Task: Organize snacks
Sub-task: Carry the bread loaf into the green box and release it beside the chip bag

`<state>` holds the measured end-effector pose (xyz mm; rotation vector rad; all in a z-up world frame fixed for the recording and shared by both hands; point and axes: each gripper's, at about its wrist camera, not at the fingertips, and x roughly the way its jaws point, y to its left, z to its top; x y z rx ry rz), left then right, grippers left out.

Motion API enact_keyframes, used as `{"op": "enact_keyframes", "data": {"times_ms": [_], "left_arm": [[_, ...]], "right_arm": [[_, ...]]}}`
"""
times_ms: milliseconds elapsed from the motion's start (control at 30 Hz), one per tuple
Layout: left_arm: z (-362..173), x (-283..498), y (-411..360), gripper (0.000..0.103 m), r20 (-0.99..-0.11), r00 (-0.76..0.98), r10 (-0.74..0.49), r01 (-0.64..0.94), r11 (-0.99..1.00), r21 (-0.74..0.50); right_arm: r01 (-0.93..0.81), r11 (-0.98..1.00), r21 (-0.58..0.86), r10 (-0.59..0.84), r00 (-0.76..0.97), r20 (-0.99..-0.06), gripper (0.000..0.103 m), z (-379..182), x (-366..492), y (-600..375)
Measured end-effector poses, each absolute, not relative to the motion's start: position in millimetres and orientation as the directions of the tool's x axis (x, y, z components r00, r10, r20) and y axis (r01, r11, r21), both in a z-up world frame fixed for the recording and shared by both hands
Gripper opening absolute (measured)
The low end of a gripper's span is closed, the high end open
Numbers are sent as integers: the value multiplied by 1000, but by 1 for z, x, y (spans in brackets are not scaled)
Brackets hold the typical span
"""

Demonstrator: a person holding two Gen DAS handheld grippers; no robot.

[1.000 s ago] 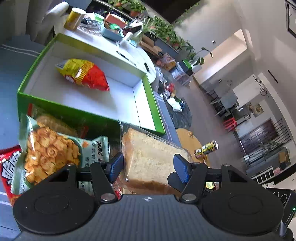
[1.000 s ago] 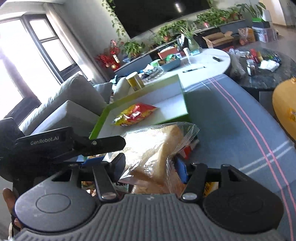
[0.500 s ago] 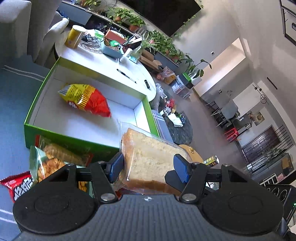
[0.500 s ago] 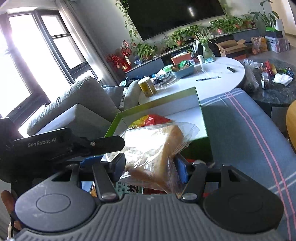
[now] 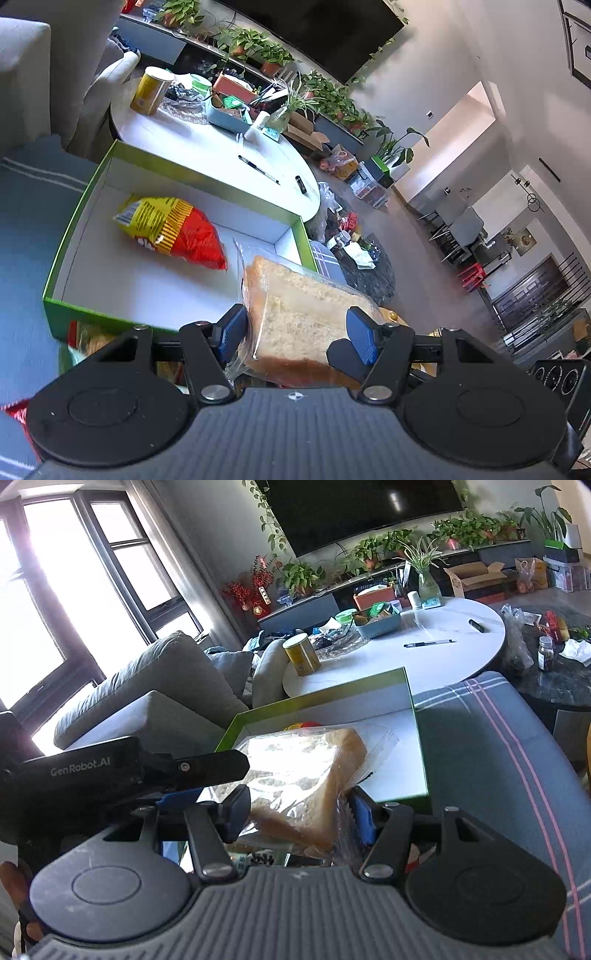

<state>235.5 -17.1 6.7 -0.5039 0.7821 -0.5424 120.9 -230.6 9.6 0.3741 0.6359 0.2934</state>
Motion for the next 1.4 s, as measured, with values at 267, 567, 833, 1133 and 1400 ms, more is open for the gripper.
{"op": "enact_keyframes", "data": {"times_ms": [267,567,833,1133,1400], "left_arm": [[3,255,-20,57,-522,593,-613,248,756,-606],[2,273,-23,57,-525,608,-595,242,769,-592],[-1,291,-23,57,-515,628,-584,219,767,-603],[-7,318,-36,57,-511,673,-535,212,801,-559],[-32,365,-56,65,-548,628,-552,175,787,-592]], "right_arm": [[-164,895,415,382,762,-523,98,8,139,-233],[-173,892,418,393,753,-527,98,4,158,-235],[-217,894,392,411,747,-523,98,6,176,-237],[-248,926,283,371,735,-567,98,8,205,-223],[-149,973,178,228,756,-613,103,-3,237,-235]]}}
